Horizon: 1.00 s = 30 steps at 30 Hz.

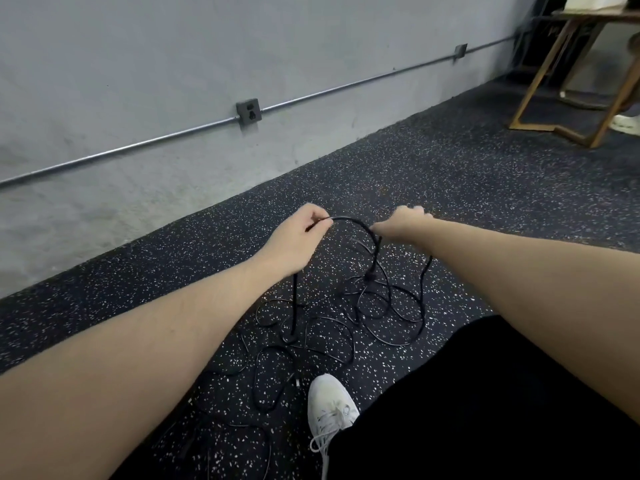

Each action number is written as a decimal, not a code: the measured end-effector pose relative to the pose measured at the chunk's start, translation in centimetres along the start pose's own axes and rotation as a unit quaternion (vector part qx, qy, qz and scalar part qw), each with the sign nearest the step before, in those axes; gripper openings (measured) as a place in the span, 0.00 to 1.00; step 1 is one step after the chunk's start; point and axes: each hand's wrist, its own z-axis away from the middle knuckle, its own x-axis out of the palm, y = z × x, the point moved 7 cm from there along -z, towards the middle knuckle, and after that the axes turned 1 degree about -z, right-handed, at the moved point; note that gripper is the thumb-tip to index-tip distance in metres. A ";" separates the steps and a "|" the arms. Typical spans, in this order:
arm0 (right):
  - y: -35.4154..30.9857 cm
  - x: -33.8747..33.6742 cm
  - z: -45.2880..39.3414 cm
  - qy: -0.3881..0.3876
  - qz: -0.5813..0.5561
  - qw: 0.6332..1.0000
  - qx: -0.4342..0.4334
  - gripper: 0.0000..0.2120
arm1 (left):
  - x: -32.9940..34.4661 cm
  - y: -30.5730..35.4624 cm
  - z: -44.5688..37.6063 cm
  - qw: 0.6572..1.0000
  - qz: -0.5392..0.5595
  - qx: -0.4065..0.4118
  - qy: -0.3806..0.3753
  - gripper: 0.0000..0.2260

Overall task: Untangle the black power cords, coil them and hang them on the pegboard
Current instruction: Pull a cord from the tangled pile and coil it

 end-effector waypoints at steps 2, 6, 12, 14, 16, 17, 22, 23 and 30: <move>-1.9 -0.5 0.3 0.040 -0.064 0.993 -0.086 0.27 | 0.1 0.2 -0.2 0.999 0.026 -0.014 -0.014 0.10; -6.8 0.9 3.1 -0.036 -0.172 0.940 -0.292 0.13 | 0.0 -0.4 -0.5 0.999 0.020 -0.007 -0.030 0.18; -7.7 0.9 3.7 -0.050 -0.217 0.917 -0.330 0.14 | 0.9 -2.2 1.1 0.991 -0.038 -0.039 -0.124 0.08; -6.8 -0.6 3.4 -0.005 -0.285 0.909 -0.304 0.14 | 1.7 -3.5 2.6 0.975 -0.081 -0.043 -0.201 0.04; -5.5 -1.9 2.8 0.060 -0.322 0.906 -0.268 0.14 | 2.0 -5.5 3.6 0.961 -0.125 -0.058 -0.239 0.07; -4.8 -2.3 2.5 0.087 -0.325 0.908 -0.250 0.14 | 1.8 -6.4 3.9 0.960 -0.130 -0.071 -0.239 0.08; -2.8 -1.4 0.4 0.115 -0.191 0.960 -0.170 0.12 | 0.2 -8.2 3.4 0.973 -0.148 -0.064 -0.163 0.11; -3.0 -1.0 0.3 0.104 -0.140 0.970 -0.171 0.12 | 0.0 -7.6 3.3 0.976 -0.146 -0.054 -0.150 0.11; -9.3 2.5 4.6 -0.047 -0.027 0.939 -0.340 0.22 | -1.2 -1.7 1.8 0.998 -0.009 -0.013 -0.067 0.16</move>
